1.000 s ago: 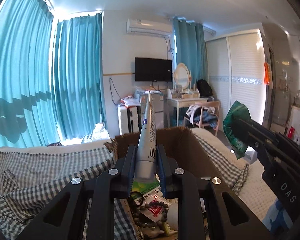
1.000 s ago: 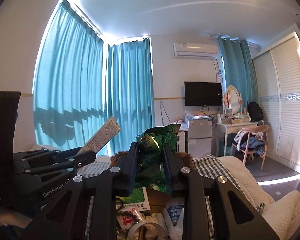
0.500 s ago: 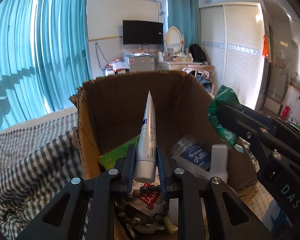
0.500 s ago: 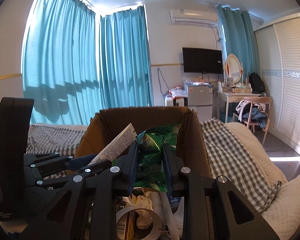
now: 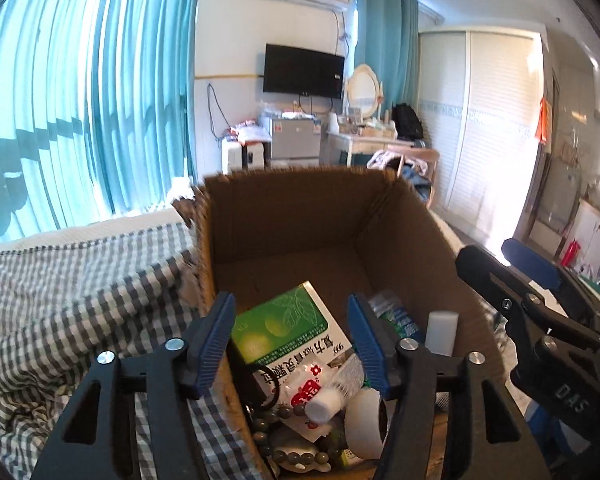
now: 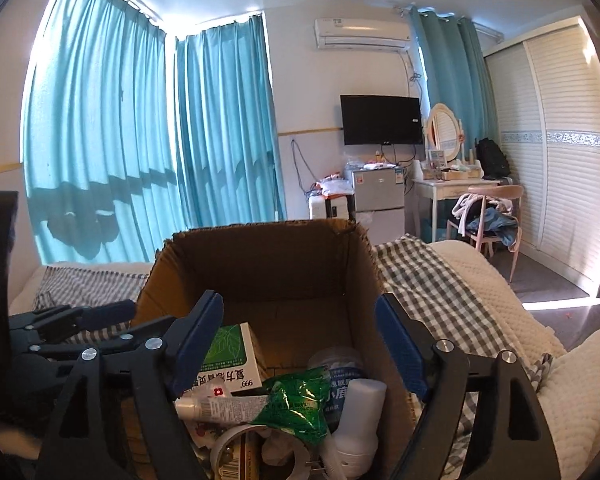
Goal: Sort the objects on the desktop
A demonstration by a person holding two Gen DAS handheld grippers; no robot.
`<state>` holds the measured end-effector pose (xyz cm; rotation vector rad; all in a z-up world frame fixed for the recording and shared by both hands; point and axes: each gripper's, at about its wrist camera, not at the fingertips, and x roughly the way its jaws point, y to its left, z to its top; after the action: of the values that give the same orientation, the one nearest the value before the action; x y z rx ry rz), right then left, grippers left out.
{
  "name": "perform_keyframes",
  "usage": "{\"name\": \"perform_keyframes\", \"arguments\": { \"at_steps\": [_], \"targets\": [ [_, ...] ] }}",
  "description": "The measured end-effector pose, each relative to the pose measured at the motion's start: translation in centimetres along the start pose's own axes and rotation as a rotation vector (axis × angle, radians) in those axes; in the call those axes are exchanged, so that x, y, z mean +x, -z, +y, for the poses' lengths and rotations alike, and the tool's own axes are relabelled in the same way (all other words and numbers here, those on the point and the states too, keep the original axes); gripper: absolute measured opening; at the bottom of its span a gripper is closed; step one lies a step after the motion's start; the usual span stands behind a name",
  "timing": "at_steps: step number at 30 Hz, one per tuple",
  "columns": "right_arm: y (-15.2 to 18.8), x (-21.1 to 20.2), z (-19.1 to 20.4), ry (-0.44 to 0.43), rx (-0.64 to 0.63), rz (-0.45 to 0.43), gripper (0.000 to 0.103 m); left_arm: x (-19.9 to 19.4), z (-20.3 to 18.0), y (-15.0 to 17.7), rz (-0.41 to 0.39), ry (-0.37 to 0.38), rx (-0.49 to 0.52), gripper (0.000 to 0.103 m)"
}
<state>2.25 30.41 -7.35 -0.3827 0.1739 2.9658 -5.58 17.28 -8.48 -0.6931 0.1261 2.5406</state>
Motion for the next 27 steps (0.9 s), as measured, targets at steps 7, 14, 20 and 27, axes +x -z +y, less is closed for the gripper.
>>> {"name": "perform_keyframes", "arguments": {
  "at_steps": [7, 14, 20, 27],
  "targets": [
    [-1.8, -4.1, -1.2, 0.037, 0.028, -0.089, 0.097, -5.9, 0.4, -1.6, -0.124, -0.035, -0.016, 0.088],
    [-3.8, -7.7, -1.4, 0.061, 0.081, -0.169, 0.103, -11.2, 0.8, -3.1, -0.215, -0.085, -0.023, 0.103],
    [-5.4, -9.6, -0.6, 0.042, 0.109, -0.193, 0.103, -14.6, 1.6, -3.8, -0.262, -0.136, -0.022, 0.103],
    [-7.1, -11.8, 2.0, 0.060, 0.104, -0.203, 0.103, -17.8, 4.1, -3.9, -0.279, -0.239, -0.019, 0.103]
  ]
}}
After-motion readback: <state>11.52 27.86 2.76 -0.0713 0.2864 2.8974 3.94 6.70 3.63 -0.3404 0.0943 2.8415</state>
